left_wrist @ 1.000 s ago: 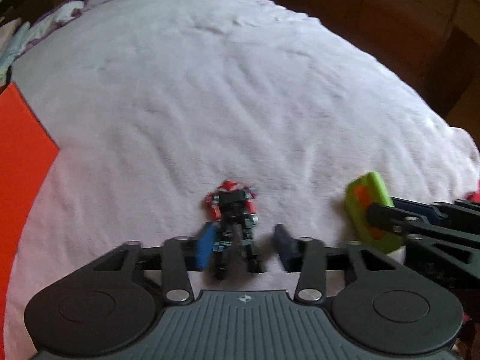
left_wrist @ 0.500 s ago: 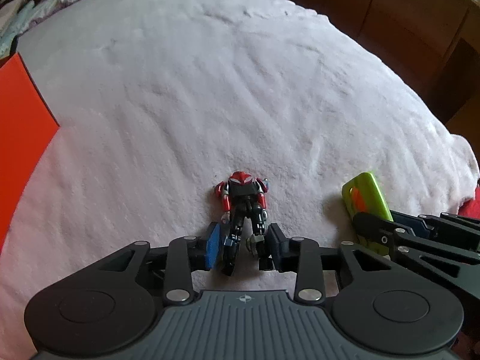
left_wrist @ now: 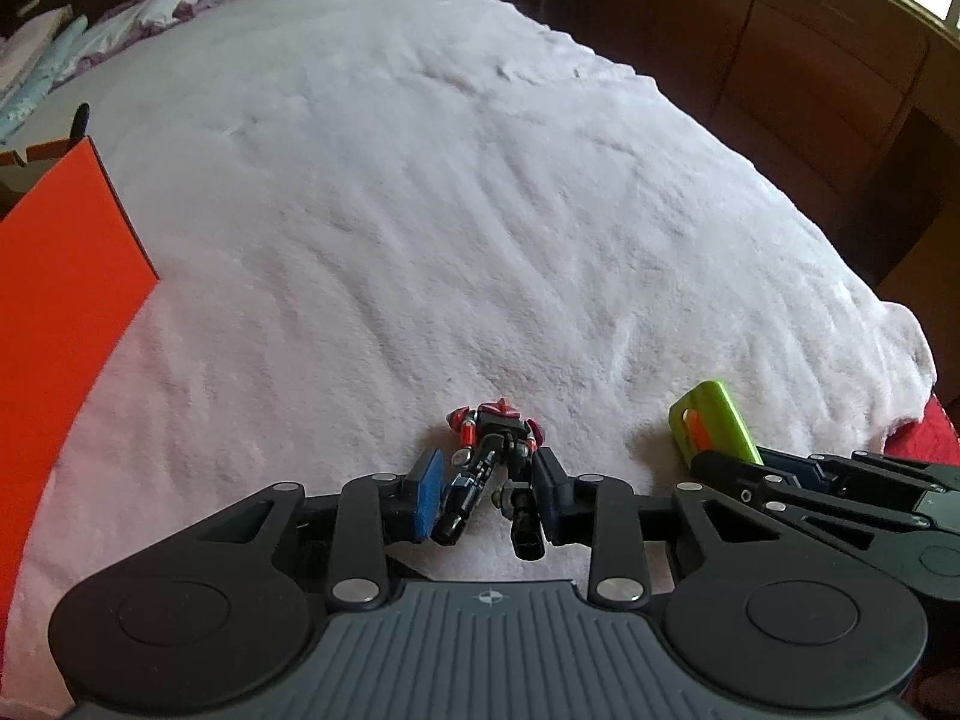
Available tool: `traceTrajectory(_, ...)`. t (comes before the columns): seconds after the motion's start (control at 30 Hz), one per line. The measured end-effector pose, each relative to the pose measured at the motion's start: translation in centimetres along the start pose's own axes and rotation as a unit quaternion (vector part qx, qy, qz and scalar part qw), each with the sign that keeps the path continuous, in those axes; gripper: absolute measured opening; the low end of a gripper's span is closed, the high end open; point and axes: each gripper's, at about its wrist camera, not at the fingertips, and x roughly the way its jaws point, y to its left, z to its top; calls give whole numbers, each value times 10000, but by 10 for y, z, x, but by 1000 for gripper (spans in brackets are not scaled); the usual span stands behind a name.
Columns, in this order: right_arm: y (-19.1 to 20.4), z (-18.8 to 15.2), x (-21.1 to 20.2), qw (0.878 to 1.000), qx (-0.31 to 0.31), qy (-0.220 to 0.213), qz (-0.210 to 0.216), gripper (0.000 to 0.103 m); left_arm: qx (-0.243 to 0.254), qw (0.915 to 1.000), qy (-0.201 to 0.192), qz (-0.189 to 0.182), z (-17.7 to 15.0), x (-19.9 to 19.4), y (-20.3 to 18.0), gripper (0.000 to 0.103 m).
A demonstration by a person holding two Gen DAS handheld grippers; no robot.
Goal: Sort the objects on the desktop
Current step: 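Lift the red robot figure with the left gripper while the right gripper lifts the lime-green case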
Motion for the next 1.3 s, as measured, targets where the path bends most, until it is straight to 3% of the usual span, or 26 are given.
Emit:
traceTrajectory(0.63,-3,-5,3,9999,27,113,66,19,60,9995,278,120,-7,12,-1,35)
traceTrajectory(1.07,-3,-12,13,9998,4,211,18,22,64,9992,391,101,-15,24,0,42)
traceTrajectory(1.3,-4,-15,15,9998,3,177,46,22,286,9988,367,142,-17,29,-10,54)
